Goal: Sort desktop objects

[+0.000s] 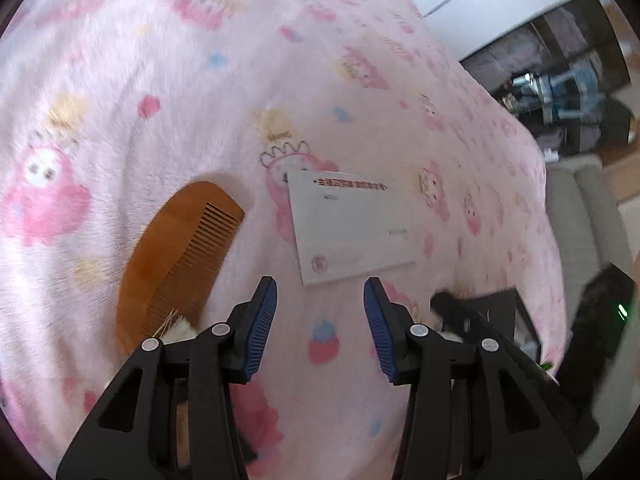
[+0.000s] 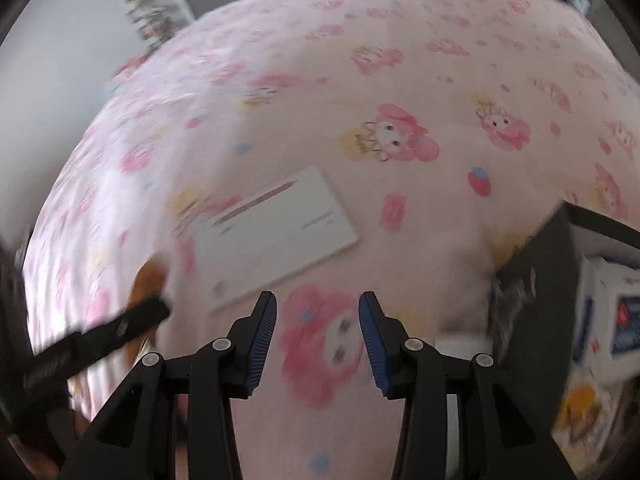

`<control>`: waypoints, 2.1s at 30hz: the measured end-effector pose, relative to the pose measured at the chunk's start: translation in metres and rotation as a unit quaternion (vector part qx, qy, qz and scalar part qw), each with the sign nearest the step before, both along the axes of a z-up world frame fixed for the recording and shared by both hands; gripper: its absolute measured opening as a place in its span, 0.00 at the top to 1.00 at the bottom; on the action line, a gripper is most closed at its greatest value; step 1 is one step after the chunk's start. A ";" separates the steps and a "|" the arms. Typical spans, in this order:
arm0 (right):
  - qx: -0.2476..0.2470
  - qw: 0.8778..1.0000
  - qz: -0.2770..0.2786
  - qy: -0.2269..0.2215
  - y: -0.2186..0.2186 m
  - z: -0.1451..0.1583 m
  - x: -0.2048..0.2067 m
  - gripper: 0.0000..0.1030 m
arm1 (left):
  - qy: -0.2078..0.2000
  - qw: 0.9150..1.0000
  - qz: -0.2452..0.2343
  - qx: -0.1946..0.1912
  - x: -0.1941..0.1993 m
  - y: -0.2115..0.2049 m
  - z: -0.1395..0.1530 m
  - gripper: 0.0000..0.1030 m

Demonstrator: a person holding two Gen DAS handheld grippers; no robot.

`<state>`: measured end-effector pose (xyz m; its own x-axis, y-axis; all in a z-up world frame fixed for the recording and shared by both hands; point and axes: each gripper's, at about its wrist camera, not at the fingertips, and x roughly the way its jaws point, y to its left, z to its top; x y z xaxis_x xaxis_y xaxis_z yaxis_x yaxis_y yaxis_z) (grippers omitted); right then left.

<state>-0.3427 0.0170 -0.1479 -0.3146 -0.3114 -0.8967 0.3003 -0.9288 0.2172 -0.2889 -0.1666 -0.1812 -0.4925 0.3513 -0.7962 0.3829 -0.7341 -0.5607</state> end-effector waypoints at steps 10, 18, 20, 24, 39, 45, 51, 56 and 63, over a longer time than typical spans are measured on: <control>0.002 0.998 -0.052 -0.039 -0.006 -0.046 -0.081 0.62 | -0.011 1.000 0.009 0.026 -0.034 -0.009 -0.042 0.56; -0.052 0.995 0.006 -0.080 -0.015 -0.046 -0.053 0.68 | 0.010 0.999 -0.030 0.017 -0.036 0.000 -0.034 0.61; -0.034 0.996 0.027 -0.074 -0.016 -0.041 -0.038 0.71 | 0.010 0.999 -0.036 0.000 -0.031 0.003 -0.028 0.64; -0.020 0.996 0.045 -0.080 -0.008 -0.032 -0.007 0.71 | -0.006 0.998 -0.055 0.002 -0.006 0.006 -0.018 0.79; -0.030 0.988 0.103 -0.112 0.049 0.010 0.201 0.72 | -0.076 0.987 -0.137 0.029 0.134 0.072 -0.020 0.79; -0.024 0.994 0.073 -0.080 0.072 0.006 0.197 0.72 | -0.053 0.994 -0.093 0.004 0.136 0.055 -0.008 0.78; -0.044 0.994 0.068 -0.076 0.074 -0.001 0.189 0.70 | -0.067 0.995 -0.072 -0.003 0.132 0.049 -0.023 0.74; -0.035 0.994 0.073 -0.075 0.074 -0.016 0.177 0.70 | -0.071 0.990 -0.119 -0.009 0.135 0.064 -0.023 0.82; -0.026 0.994 0.081 -0.070 0.081 -0.017 0.172 0.69 | -0.078 0.983 -0.166 0.017 0.163 0.082 -0.020 0.81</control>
<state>-0.1703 0.0977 -0.1653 -0.1308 -0.3948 -0.9094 0.4081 -0.8574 0.3135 -0.1263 -0.0843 -0.2008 -0.2192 0.5006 -0.8375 0.2079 -0.8147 -0.5414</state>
